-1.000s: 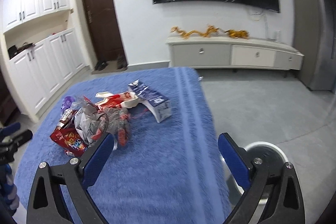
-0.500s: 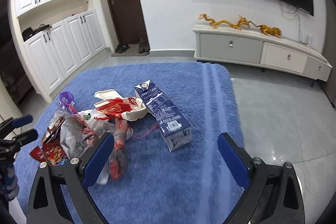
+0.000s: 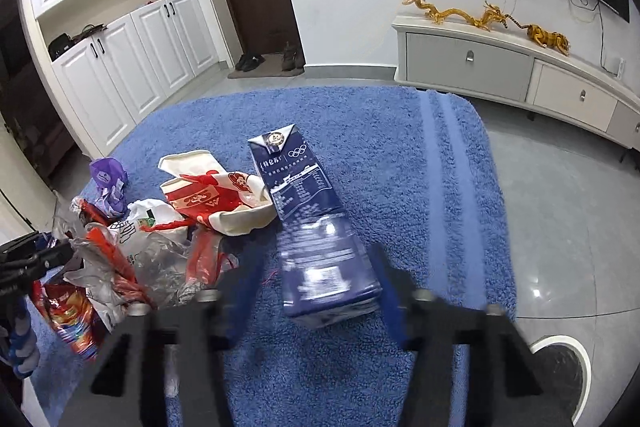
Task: Collect trash
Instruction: 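Grasp the blue milk carton with the right tool while the left tool grasps the brown snack bag, then carry the carton and brown bag over the bin and open both tools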
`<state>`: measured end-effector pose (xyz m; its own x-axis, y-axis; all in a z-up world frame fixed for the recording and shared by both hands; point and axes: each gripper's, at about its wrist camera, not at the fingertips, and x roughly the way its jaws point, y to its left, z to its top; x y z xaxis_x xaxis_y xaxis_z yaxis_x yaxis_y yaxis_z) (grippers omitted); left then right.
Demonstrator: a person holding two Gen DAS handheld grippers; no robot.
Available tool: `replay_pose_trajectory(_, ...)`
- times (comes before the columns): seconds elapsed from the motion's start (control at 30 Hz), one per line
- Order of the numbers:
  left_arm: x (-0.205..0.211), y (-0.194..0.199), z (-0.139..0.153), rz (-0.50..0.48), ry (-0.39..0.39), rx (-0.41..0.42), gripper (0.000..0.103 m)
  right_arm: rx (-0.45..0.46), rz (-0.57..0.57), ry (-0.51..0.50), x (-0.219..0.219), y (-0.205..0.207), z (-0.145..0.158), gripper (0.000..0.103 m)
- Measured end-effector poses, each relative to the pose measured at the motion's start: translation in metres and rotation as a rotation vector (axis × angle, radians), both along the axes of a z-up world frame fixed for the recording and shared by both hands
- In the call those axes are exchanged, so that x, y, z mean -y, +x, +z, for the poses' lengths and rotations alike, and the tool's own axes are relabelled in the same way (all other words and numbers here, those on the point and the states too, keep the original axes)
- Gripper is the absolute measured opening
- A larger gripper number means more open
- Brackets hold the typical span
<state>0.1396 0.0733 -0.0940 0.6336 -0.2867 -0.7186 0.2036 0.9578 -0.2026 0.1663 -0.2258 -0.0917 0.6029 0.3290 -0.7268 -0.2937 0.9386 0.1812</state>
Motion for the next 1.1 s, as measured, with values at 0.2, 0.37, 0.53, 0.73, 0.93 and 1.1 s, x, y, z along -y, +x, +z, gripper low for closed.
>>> replay_pose_trajectory(0.2,-0.005,-0.014,0.022,0.012,-0.005,0.045,0.010,0.047,-0.019,0.017,0.007,-0.021,0.017,0.036)
replay_pose_trajectory(0.37,-0.006,-0.034,0.048,0.020,0.020,0.104,0.008,0.097,-0.026,0.035,0.012,-0.049,0.042,0.036)
replay_pose_trajectory(0.53,0.010,-0.055,0.073,-0.006,0.061,0.163,0.008,0.136,-0.027,0.054,0.018,-0.081,0.060,0.036)
replay_pose_trajectory(0.73,0.037,-0.077,0.091,-0.064,0.060,0.206,0.008,0.157,-0.039,0.092,0.025,-0.118,0.073,0.036)
replay_pose_trajectory(0.93,0.075,-0.089,0.099,-0.141,0.048,0.217,0.008,0.188,-0.088,0.121,0.046,-0.151,0.083,0.036)
replay_pose_trajectory(1.1,0.128,-0.093,0.104,-0.243,0.052,0.227,0.008,0.226,-0.183,0.126,0.085,-0.178,0.093,0.036)
